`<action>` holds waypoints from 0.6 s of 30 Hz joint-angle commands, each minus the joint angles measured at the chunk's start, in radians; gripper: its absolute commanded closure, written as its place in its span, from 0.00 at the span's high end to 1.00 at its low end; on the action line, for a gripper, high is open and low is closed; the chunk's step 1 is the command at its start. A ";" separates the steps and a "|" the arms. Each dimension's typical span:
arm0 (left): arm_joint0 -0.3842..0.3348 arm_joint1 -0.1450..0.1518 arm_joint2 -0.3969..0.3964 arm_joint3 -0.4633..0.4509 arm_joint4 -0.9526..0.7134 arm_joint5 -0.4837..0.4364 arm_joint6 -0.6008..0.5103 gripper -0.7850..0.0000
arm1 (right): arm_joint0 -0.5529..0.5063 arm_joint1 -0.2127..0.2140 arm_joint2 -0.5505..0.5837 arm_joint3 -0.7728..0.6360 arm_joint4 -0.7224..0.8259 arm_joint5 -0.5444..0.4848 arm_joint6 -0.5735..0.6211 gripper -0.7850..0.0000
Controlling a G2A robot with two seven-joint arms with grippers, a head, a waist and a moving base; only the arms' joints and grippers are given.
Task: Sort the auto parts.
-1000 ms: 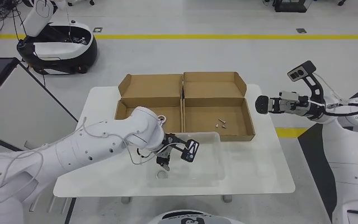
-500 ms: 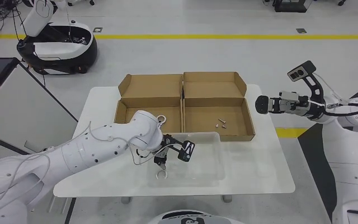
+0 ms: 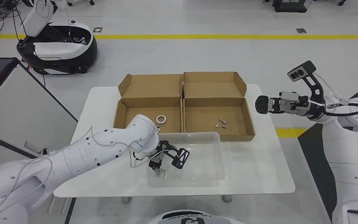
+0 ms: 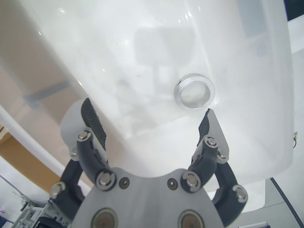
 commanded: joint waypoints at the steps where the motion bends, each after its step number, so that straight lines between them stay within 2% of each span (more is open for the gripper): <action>1: 0.005 -0.003 0.000 0.002 0.001 0.001 -0.001 1.00 | 0.000 0.000 0.000 0.000 0.000 0.000 0.000 1.00; 6: 0.015 -0.014 0.000 0.008 0.006 0.001 -0.001 1.00 | 0.000 0.000 0.000 0.000 0.000 0.000 0.000 1.00; 8: 0.016 -0.019 0.000 0.010 0.002 0.001 -0.001 0.91 | 0.000 0.000 0.000 0.000 0.000 0.000 0.000 1.00; 9: 0.016 -0.021 0.000 0.012 0.001 0.001 -0.001 0.90 | 0.000 0.000 0.000 0.000 0.000 0.000 0.000 1.00; 10: 0.017 -0.023 0.000 0.015 0.001 0.001 -0.001 0.85 | 0.000 0.000 0.000 0.000 0.000 0.000 0.000 1.00; 14: 0.025 -0.032 0.000 0.028 0.014 0.001 -0.001 0.80 | 0.000 0.000 0.000 0.000 0.000 0.000 0.000 1.00; 15: 0.027 -0.034 0.000 0.031 0.018 0.001 -0.001 0.75 | 0.000 0.000 0.000 0.000 0.000 0.000 0.000 1.00; 18: 0.032 -0.040 0.000 0.038 0.022 0.001 -0.001 0.73 | 0.000 0.000 0.000 0.000 0.000 0.000 0.000 1.00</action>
